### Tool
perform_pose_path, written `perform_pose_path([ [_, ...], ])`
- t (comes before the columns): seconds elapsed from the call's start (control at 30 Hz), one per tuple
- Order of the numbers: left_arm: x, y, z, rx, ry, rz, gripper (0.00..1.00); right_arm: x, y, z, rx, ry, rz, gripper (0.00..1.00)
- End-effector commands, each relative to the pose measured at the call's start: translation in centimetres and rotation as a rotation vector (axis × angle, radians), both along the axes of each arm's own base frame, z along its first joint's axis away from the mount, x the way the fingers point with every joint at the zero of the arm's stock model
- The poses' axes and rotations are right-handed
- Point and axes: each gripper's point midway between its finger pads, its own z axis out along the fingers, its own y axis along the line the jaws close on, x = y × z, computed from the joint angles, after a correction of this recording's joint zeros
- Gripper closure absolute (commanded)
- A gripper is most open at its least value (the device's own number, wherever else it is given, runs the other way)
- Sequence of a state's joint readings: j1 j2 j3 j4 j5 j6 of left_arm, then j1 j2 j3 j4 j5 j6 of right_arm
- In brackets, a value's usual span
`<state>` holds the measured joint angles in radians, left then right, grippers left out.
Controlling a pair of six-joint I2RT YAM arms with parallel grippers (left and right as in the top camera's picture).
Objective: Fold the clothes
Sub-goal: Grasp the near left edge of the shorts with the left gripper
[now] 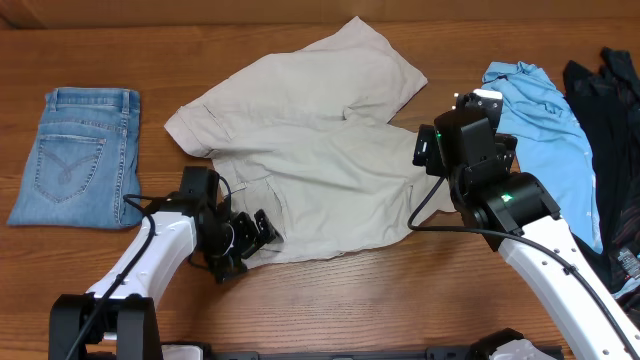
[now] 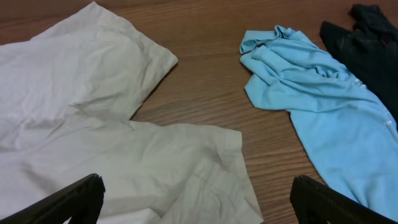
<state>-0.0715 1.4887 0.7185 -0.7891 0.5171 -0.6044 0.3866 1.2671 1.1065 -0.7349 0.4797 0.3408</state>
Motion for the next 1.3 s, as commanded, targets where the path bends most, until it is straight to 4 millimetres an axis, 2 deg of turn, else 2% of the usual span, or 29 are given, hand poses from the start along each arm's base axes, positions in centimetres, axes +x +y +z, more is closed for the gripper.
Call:
perform_pose_path([
  [0.0,-1.5,1.8,-1.0,0.085,0.079,0.037,0.00,0.1,-0.3,1.0,0.008,-0.028,-0.020,0.00],
  [0.13,-1.7,3.0,-1.1,0.104,0.091,0.057,0.00,0.0,-0.3,1.0,0.008,-0.027,-0.020,0.00],
  [0.37,-1.3,3.1,-1.1,0.101,0.080,0.064,0.00,0.0,-0.3,1.0,0.007,-0.025,-0.020,0.00],
  [0.43,-1.3,3.1,-1.1,0.101,0.080,0.064,0.04,-0.1,-0.4,0.9,0.005,-0.019,-0.020,0.00],
  [0.63,0.3,0.3,-0.2,-0.078,0.038,0.084,0.00,-0.4,-0.4,0.6,0.003,0.000,-0.015,0.00],
  [0.9,0.5,0.1,-1.0,-0.086,0.079,0.120,0.06,-0.4,-0.1,0.4,0.012,0.006,-0.005,0.00],
  [1.0,0.9,0.2,-1.0,-0.083,0.065,0.119,0.18,-0.5,-0.1,0.4,0.012,0.008,-0.005,0.00],
  [1.03,1.0,0.2,-1.0,-0.084,0.057,0.119,0.29,-0.5,-0.2,0.4,0.011,0.010,-0.005,0.00],
  [1.07,1.1,0.2,-1.0,-0.085,0.052,0.118,0.47,-0.5,-0.2,0.4,0.010,0.011,-0.005,0.00],
  [1.13,1.3,0.2,-1.0,-0.085,0.045,0.117,0.75,-0.5,-0.2,0.3,0.010,0.012,-0.005,0.00],
  [1.2,1.3,0.2,-1.0,-0.085,0.043,0.117,0.81,-0.6,-0.2,0.3,0.009,0.013,-0.005,0.00],
  [1.23,1.3,0.2,-1.0,-0.086,0.041,0.114,0.96,-0.6,-0.2,0.3,0.009,0.014,-0.005,0.00],
  [1.27,1.4,0.1,-1.0,-0.089,0.038,0.111,0.96,-0.6,-0.2,0.3,0.009,0.014,-0.005,0.00],
])
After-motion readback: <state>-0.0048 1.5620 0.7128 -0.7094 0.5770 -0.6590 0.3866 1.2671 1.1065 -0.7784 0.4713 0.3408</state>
